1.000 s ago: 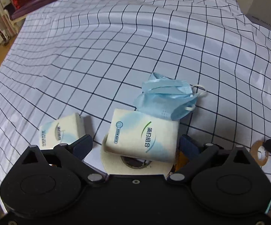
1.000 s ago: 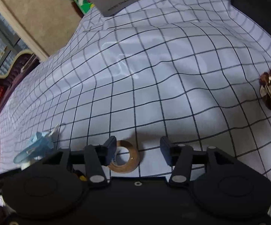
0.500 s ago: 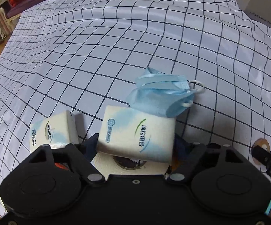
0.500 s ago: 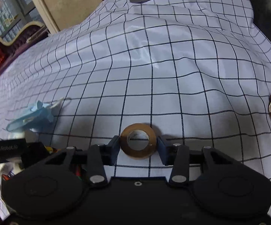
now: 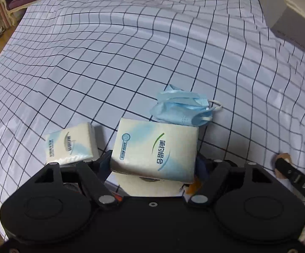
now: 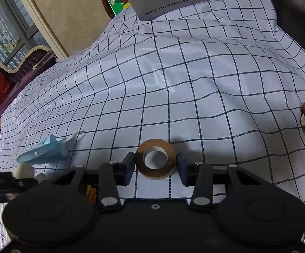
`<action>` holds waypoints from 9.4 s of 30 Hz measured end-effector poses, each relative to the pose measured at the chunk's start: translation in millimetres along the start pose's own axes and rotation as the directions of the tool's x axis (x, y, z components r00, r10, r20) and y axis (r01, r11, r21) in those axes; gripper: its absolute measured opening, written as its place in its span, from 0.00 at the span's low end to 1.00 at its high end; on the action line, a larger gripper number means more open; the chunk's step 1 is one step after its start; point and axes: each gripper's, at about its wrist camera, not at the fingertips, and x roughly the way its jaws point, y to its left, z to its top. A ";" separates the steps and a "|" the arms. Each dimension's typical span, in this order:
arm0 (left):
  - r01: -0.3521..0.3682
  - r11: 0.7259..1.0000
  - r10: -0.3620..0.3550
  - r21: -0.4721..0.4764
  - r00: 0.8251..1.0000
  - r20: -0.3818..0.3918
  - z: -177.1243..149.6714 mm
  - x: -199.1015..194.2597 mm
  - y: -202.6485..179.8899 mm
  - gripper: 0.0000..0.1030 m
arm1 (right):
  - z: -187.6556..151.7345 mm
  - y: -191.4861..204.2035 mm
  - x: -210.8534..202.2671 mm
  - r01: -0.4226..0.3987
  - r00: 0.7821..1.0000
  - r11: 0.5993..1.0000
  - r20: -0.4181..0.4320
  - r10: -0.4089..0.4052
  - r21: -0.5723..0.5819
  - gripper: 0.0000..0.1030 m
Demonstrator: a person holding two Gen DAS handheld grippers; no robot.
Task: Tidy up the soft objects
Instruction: 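Grasp the white tissue pack with the left tool while the right tool holds the tape, then carry the tissue pack and tape roll to the basket and release them inside, then withdraw both tools from the basket back toward the pile, then grasp the navy cloth bundle with the right tool, then grasp a white tissue pack with the left tool while the right tool holds the bundle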
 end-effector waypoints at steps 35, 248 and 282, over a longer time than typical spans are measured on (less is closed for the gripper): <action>-0.317 0.846 0.328 -0.429 0.943 -0.050 -218.7 -116.7 199.4 0.70 | -21.6 32.1 -12.4 0.059 0.991 0.991 0.130 -0.043 -0.123 0.41; -0.169 0.929 0.155 -0.330 0.986 -0.067 -13.8 48.7 143.2 0.67 | -9.9 56.0 16.1 0.104 0.992 0.987 -0.058 -0.111 -0.123 0.71; -0.024 0.948 0.010 -0.316 0.999 -0.046 -224.1 -46.9 136.3 0.67 | -71.5 -61.2 -102.2 0.204 0.974 0.979 -0.098 -0.205 -0.020 0.61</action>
